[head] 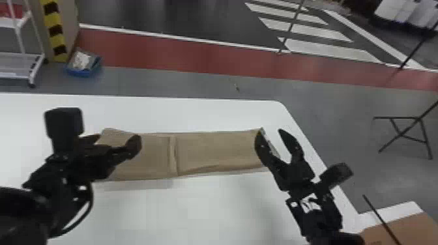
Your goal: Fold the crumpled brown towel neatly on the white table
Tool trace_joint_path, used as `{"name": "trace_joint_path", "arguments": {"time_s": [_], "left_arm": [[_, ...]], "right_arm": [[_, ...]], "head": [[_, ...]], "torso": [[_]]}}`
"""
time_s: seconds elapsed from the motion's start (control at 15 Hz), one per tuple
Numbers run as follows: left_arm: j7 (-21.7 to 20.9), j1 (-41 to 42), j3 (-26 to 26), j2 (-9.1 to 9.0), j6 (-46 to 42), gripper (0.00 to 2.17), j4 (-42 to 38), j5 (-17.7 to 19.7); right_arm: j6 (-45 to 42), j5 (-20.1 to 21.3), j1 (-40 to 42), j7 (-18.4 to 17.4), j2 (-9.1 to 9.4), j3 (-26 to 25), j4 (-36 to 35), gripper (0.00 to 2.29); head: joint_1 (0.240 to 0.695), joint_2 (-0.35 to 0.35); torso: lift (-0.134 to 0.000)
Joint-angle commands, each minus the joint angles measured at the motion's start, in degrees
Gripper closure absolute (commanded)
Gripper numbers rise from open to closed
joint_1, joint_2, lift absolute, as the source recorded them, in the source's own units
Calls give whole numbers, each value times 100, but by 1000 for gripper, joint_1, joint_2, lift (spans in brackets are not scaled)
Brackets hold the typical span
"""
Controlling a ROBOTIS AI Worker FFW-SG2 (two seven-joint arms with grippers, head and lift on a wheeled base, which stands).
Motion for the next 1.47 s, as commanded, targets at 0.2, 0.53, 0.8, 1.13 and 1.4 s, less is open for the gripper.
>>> {"name": "trace_joint_path", "arguments": {"time_s": [0.2,0.53,0.8,1.13,1.4], "left_arm": [[-197,792,1065,993,-1023,117,-236,-170],[-329,1029,1329,1195,-1604,134,-236,-557],[-540,1065,1276,1186,-1797,134,-183,-557],[-627,1170,1338,1186,-1885,137,-174,-540],[-698,1311,1461,1186,-1885,137,-183,-531]], "right_arm": [[3769,1046,-595,-1007,747,888,-1035,343],[4718,1240,-946,-1411,923,1714,-1043,471],[4999,1345,-1043,-1411,984,1829,-1017,478],[5245,1380,-1201,-1420,984,1890,-824,498],[5544,1389,-1280,-1411,984,1908,-824,620]], "head": [[695,-134],[695,83],[695,146],[695,151],[695,163]], "torso": [[-124],[-124],[-124],[-124],[-124]]}}
